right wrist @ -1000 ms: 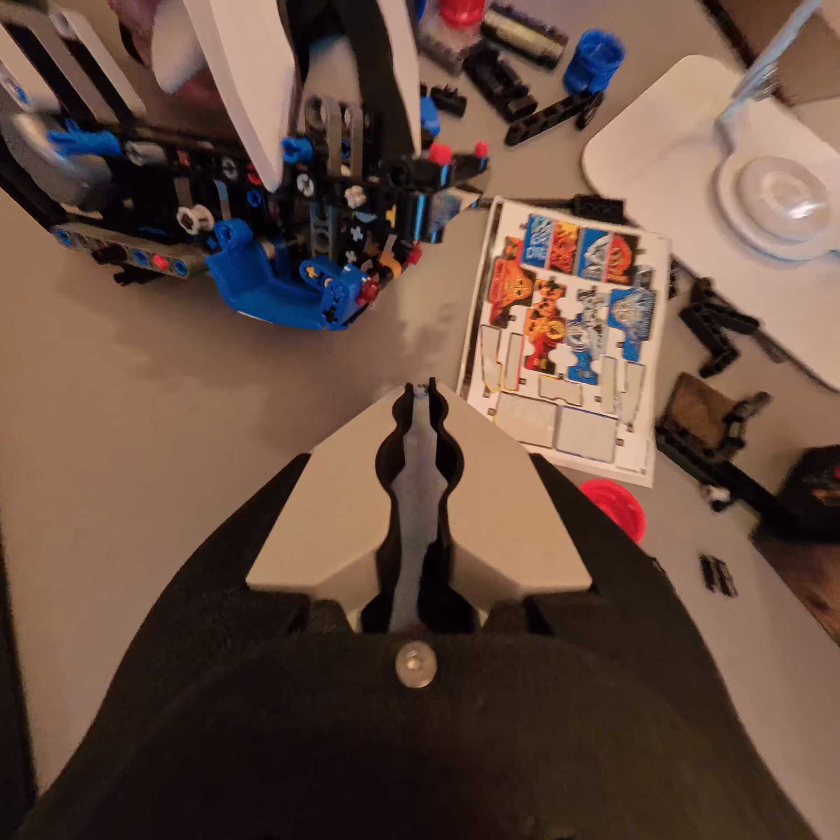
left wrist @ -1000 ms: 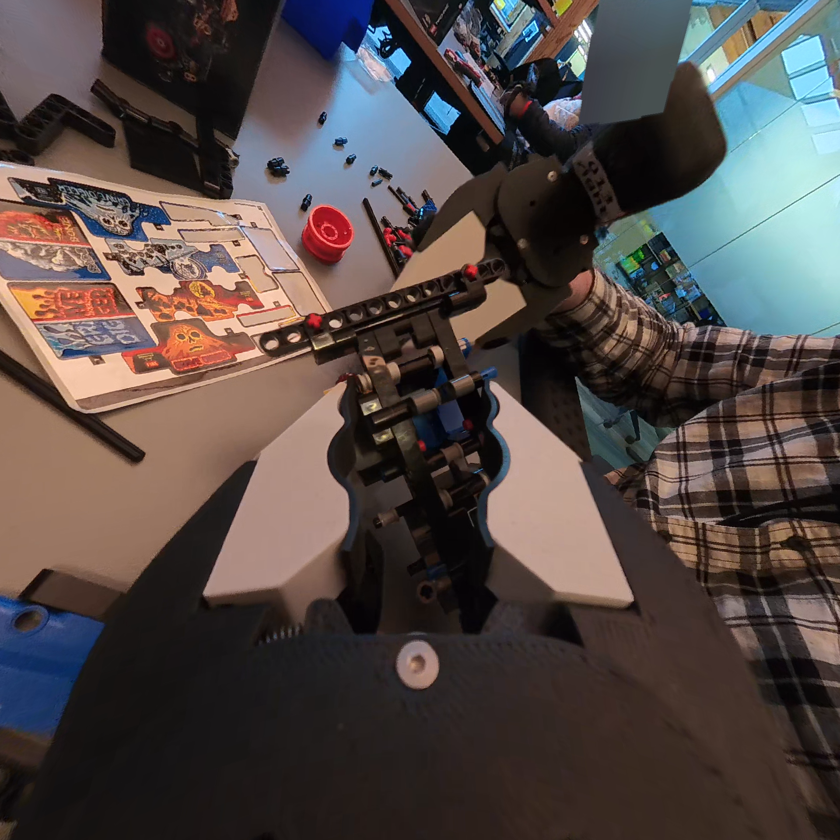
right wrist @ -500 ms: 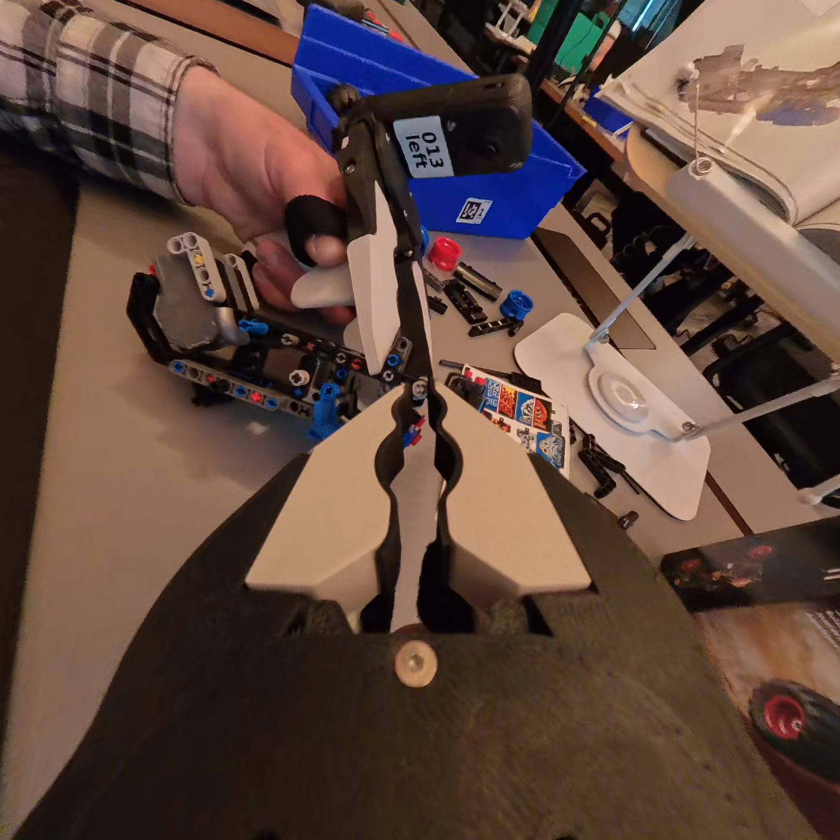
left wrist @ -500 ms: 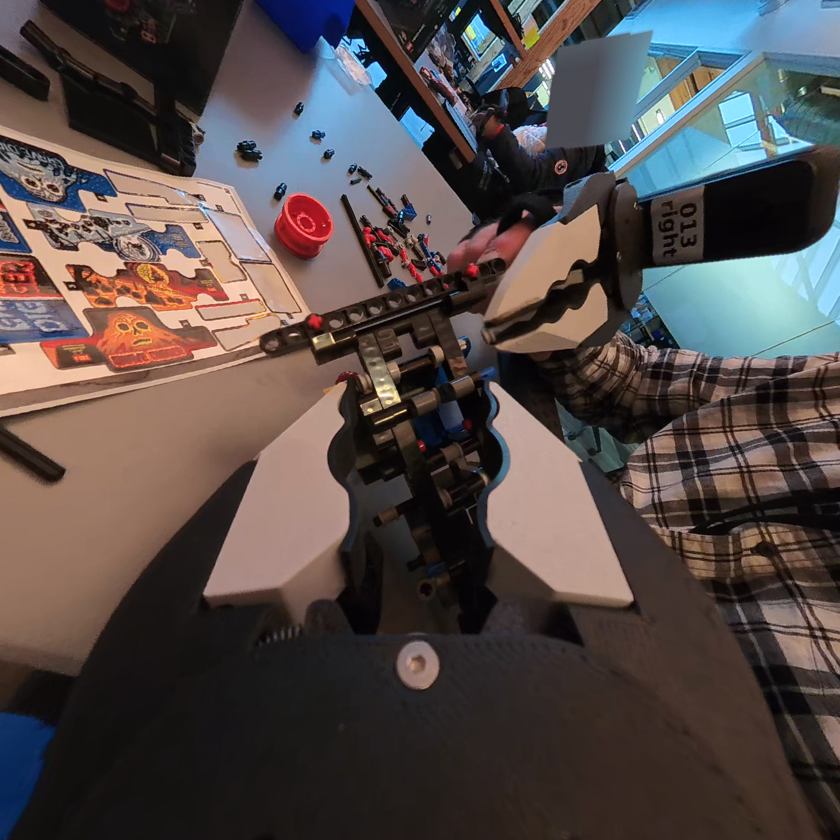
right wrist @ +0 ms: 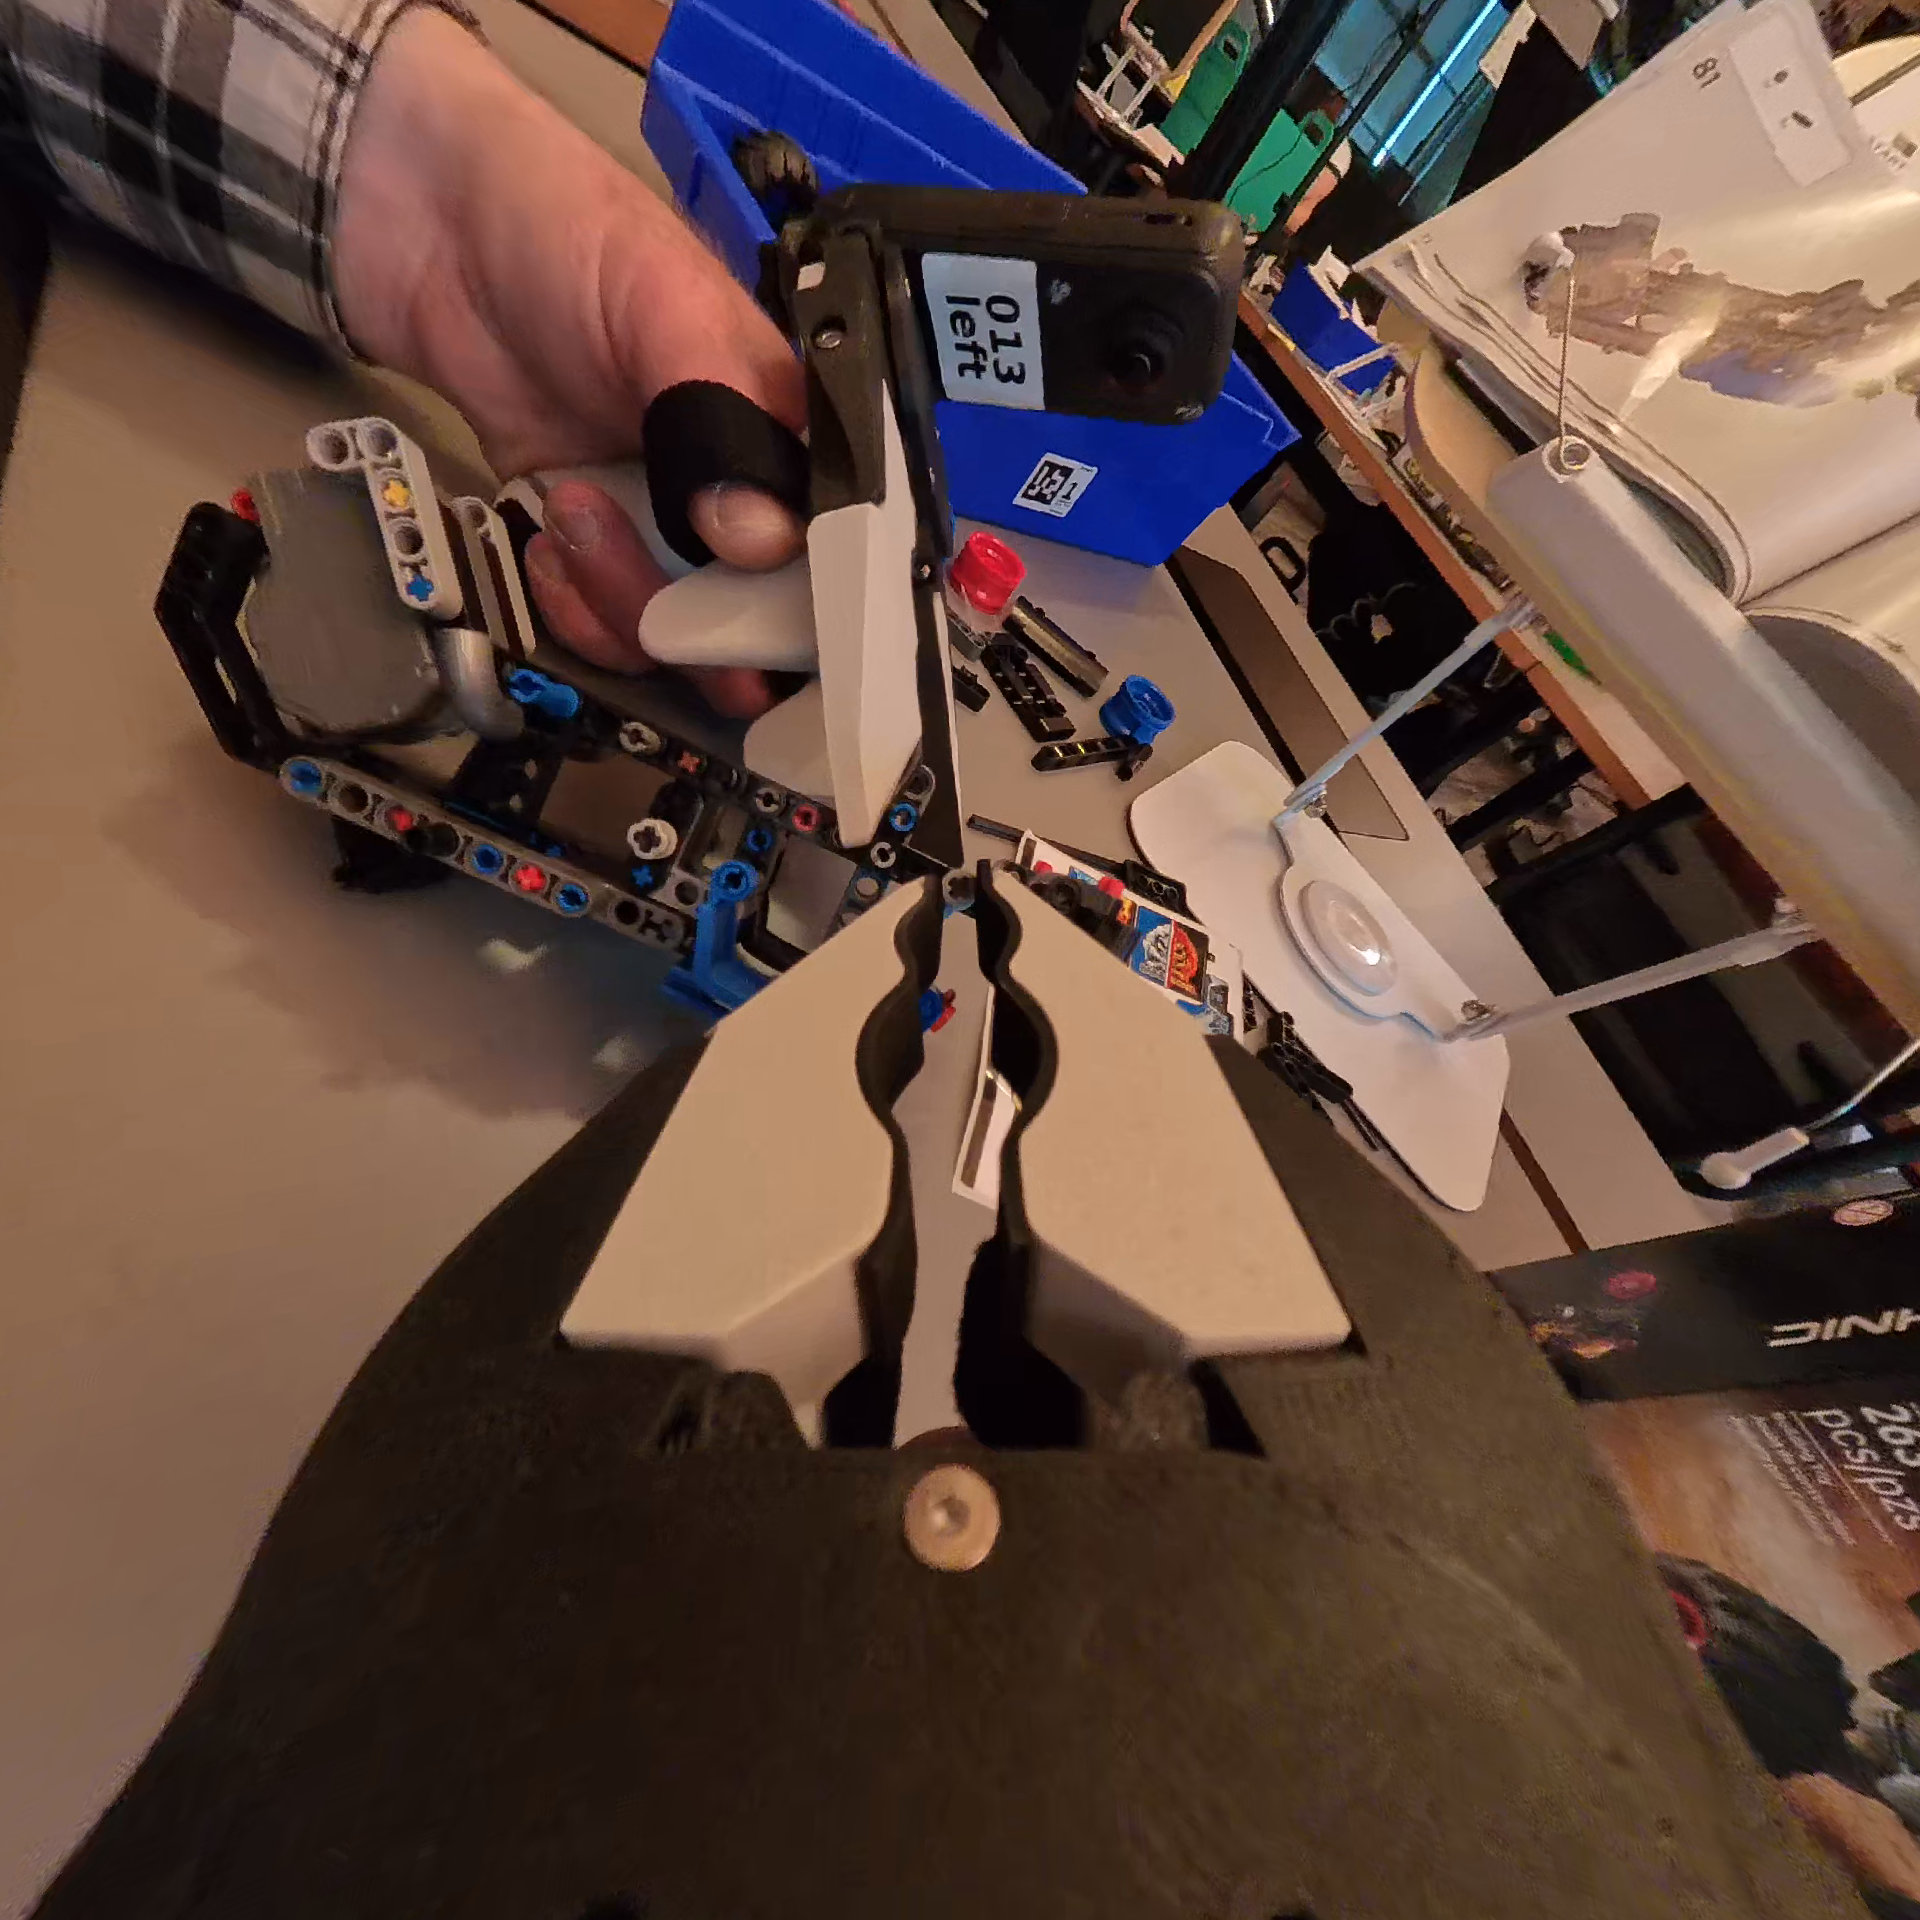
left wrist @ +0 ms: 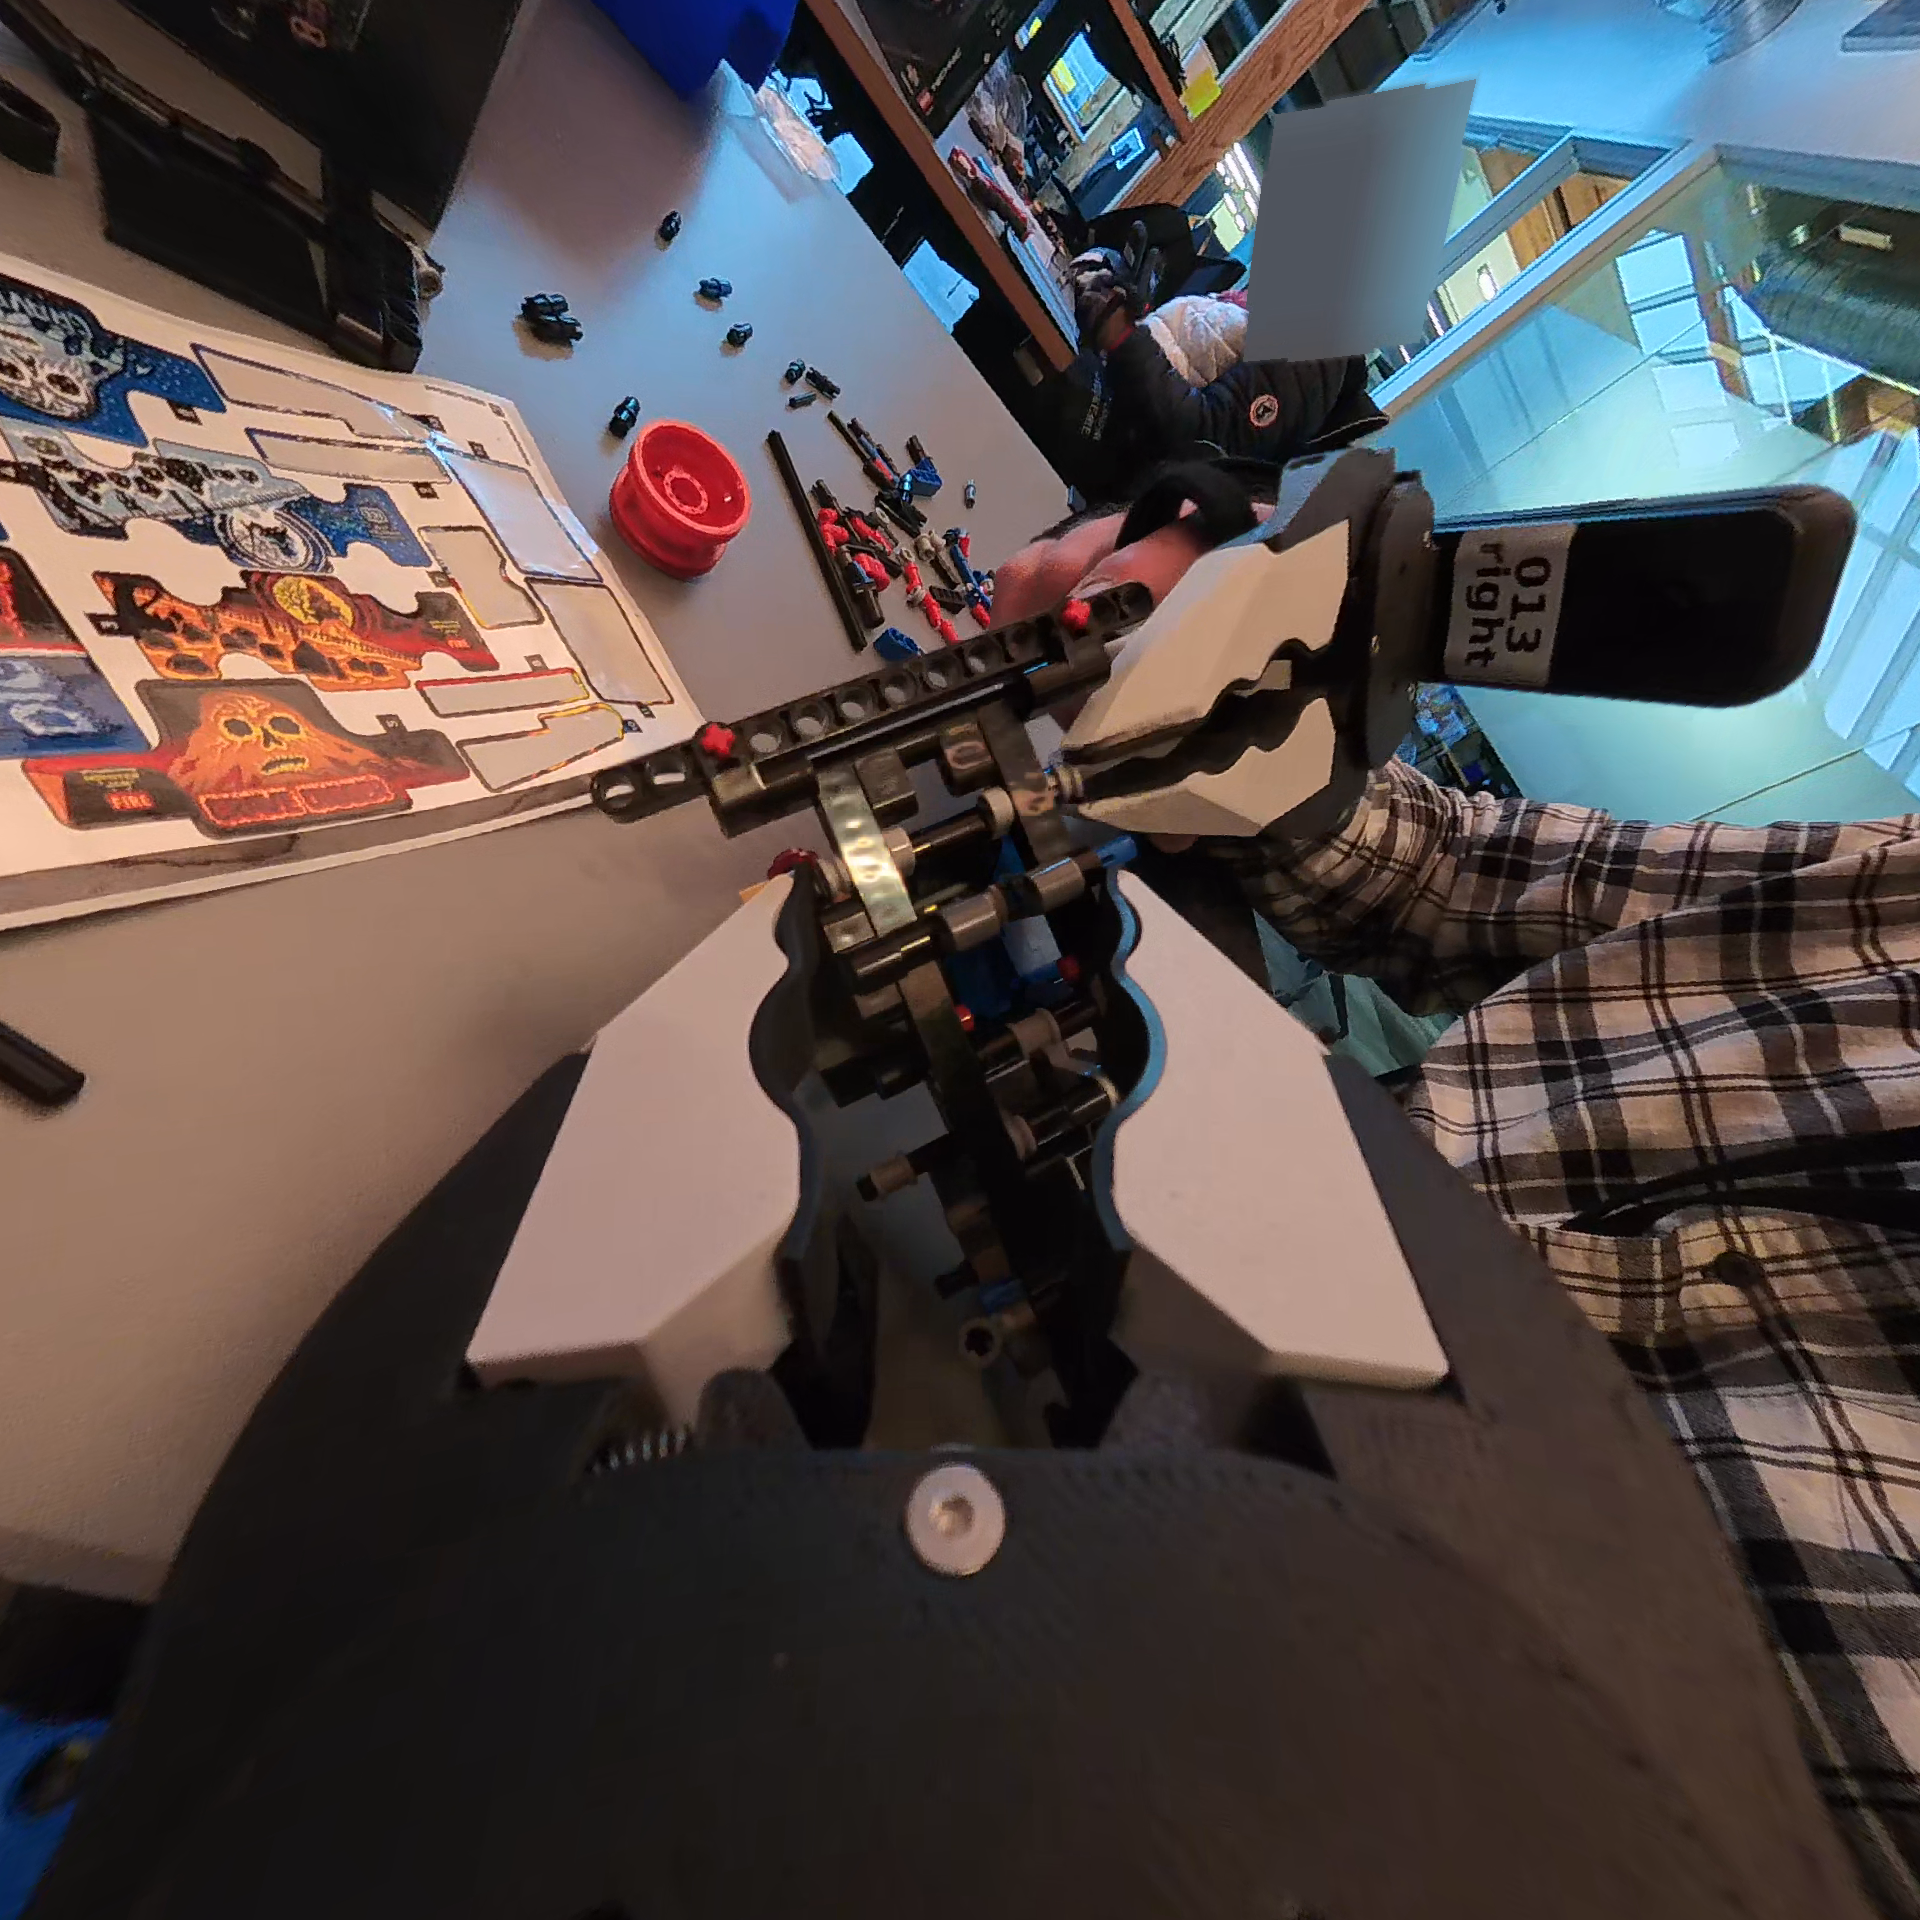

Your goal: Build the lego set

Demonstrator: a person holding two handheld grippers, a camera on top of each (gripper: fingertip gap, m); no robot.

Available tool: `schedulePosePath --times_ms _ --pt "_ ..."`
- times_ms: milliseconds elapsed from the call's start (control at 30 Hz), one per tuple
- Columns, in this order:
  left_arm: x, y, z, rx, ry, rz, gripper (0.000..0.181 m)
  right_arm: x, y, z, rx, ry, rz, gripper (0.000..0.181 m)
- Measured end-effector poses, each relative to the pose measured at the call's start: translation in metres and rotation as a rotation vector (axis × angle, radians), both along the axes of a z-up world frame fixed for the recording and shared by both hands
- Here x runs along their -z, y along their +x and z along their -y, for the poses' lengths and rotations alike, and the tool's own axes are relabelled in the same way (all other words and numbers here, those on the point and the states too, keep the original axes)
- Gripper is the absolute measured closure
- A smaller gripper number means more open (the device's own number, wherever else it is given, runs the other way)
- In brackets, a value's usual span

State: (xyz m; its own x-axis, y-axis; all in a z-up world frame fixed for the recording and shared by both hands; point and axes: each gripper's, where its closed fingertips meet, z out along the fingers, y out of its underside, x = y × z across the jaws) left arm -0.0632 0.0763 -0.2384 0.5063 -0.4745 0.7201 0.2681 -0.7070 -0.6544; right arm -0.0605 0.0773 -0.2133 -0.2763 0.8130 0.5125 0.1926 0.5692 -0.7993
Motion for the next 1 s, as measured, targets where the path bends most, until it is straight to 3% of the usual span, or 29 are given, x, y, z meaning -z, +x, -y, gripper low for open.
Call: schedulePosePath --times_ms 1000 --pt "0.012 0.004 -0.001 0.018 -0.05 -0.06 0.13 0.019 0.009 -0.002 -0.029 0.177 0.031 0.176"
